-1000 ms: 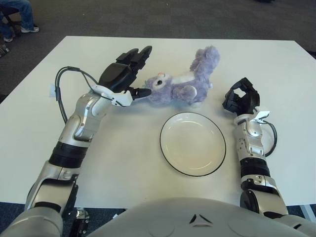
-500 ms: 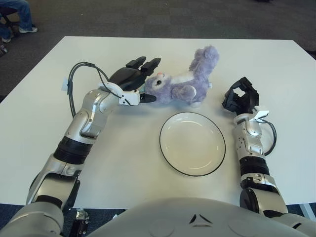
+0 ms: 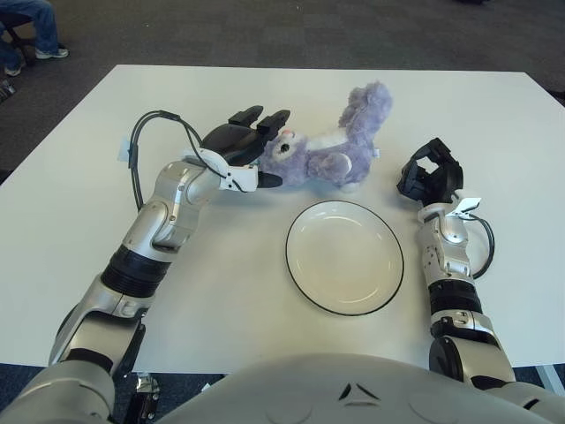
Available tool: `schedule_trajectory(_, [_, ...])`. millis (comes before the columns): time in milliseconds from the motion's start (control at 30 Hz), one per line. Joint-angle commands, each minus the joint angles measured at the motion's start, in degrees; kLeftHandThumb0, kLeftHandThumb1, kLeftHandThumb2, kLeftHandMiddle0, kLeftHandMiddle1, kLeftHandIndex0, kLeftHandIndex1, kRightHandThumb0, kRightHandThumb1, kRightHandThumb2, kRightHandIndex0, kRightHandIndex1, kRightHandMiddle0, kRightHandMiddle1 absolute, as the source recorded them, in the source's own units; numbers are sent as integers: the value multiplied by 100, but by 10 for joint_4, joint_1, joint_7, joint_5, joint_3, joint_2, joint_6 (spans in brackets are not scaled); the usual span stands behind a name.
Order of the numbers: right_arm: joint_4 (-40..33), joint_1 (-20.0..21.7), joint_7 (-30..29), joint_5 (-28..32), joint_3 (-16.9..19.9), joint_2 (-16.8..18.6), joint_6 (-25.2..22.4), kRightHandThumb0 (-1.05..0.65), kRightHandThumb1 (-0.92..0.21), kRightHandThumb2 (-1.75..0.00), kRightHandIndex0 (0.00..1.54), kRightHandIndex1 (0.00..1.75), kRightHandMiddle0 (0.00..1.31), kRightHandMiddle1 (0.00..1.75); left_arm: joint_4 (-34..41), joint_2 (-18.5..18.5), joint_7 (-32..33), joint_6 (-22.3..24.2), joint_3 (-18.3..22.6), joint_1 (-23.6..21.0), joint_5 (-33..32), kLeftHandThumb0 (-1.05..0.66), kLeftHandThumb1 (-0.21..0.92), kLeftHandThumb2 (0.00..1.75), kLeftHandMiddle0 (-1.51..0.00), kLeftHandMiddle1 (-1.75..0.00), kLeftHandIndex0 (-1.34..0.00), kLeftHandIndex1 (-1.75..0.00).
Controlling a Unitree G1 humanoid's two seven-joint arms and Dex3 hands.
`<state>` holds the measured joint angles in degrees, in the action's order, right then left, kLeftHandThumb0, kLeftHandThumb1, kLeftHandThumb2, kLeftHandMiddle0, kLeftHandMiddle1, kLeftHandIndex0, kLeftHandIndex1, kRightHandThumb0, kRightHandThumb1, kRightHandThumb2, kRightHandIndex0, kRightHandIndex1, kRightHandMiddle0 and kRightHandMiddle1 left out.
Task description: Put the doll into the plate.
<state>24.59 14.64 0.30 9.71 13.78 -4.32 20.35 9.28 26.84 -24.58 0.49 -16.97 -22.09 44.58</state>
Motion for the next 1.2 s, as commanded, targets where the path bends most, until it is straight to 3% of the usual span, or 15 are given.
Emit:
schedule_trajectory(0, [8, -12, -1, -3, 0, 2, 0, -50, -28, -136, 127, 175, 64, 175, -12, -12, 34, -5, -7, -9, 11, -105, 92, 50, -1, 0, 0, 0])
schedule_trajectory(467, [6, -13, 1, -3, -4, 5, 3, -49, -28, -135, 125, 175, 64, 175, -106, -45, 136, -20, -41, -19, 51, -105, 92, 45, -4, -2, 0, 0])
schedule_trajectory(1167, [-3, -17, 5, -1, -7, 9, 3, -50, -26, -138, 126, 175, 66, 175, -202, -84, 202, 7, -78, -47, 88, -105, 92, 42, -9, -3, 0, 0])
